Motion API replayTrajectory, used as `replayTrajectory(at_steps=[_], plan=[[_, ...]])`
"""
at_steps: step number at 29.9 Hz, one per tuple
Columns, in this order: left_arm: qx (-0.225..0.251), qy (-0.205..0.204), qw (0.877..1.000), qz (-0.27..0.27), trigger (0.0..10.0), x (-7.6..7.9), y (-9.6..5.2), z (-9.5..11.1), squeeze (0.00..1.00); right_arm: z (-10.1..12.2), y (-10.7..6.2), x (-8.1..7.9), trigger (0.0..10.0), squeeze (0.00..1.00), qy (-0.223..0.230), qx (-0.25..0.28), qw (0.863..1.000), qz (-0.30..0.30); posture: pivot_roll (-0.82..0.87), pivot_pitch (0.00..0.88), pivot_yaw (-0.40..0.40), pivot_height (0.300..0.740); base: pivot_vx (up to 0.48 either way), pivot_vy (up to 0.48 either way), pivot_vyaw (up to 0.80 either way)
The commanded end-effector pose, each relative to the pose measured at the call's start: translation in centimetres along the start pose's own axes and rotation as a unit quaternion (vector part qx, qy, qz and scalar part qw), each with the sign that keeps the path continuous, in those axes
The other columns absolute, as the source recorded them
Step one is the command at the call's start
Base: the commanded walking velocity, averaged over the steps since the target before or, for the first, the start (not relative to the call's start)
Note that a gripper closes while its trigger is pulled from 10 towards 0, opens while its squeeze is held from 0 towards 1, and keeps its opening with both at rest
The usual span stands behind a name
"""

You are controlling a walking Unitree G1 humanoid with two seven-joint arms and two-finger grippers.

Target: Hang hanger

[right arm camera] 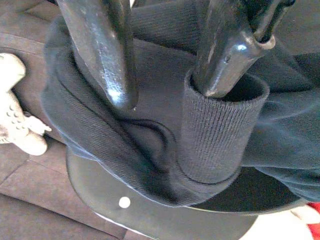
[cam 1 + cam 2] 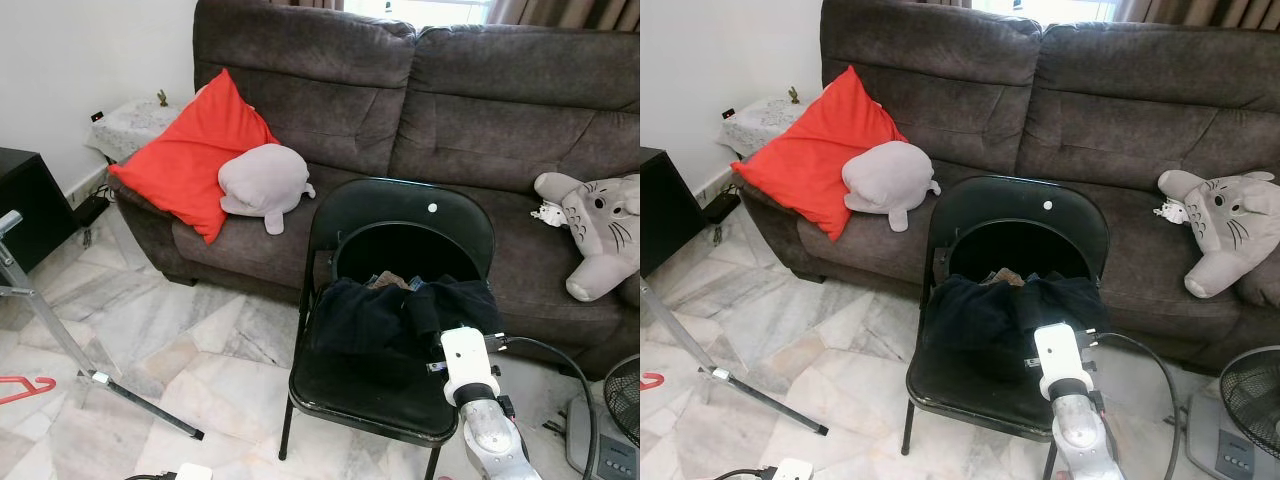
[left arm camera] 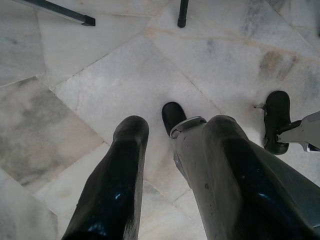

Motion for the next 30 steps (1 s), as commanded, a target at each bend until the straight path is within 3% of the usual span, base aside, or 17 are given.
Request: replayTrajectory(at_steps=[1, 8, 11, 15, 24, 30], plan=[[-0.007, 0.006, 1.000, -0.002, 10.0, -0.1, -0.1, -0.5, 0.00, -0.3, -0.1, 0.4, 10.0, 0.00, -0.012, -0.009, 1.000, -0.009, 0.02, 0.056, 0.013, 0.740, 0.000, 0.000, 0.00], [-0.007, 0.007, 1.000, -0.001, 10.0, -0.1, -0.1, -0.6, 0.00, -0.9, 0.0, 0.7, 10.0, 0.00, -0.020, -0.031, 0.999, -0.015, 0.02, 0.055, 0.013, 0.740, 0.000, 0.000, 0.00], [-0.008, 0.007, 1.000, -0.001, 10.0, -0.1, -0.1, -0.6, 0.00, -0.6, -0.1, 0.4, 10.0, 0.00, -0.011, -0.019, 1.000, -0.004, 0.02, 0.055, 0.013, 0.740, 0.000, 0.000, 0.00], [-0.008, 0.007, 1.000, -0.001, 10.0, -0.1, -0.1, -0.6, 0.00, 0.0, 0.1, 0.3, 10.0, 0.00, -0.035, 0.001, 0.999, 0.004, 0.02, 0.055, 0.013, 0.740, 0.000, 0.000, 0.00], [-0.007, 0.006, 1.000, -0.001, 10.0, 0.0, -0.1, -0.6, 0.00, 1.1, 1.4, 1.0, 10.0, 0.00, -0.183, 0.021, 0.983, 0.022, 0.03, 0.056, 0.009, 0.740, 0.000, 0.000, 0.00], [-0.008, 0.006, 1.000, -0.001, 10.0, 0.0, -0.1, -0.6, 0.00, 1.7, 2.0, 1.4, 10.0, 0.00, -0.228, 0.031, 0.973, 0.030, 0.03, 0.057, 0.008, 0.740, 0.000, 0.000, 0.00]])
Point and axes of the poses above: a point about 5 cm out from each wrist's last joint towards the gripper, its own y axis pointing out of the wrist towards the gripper, its own z axis along the axis of the wrist's last joint, x = y × z, the point moved 2 cm from there along y, pointing out of the wrist towards the gripper, and after that the axes turned 10 degrees about y, right-handed, at the moved point
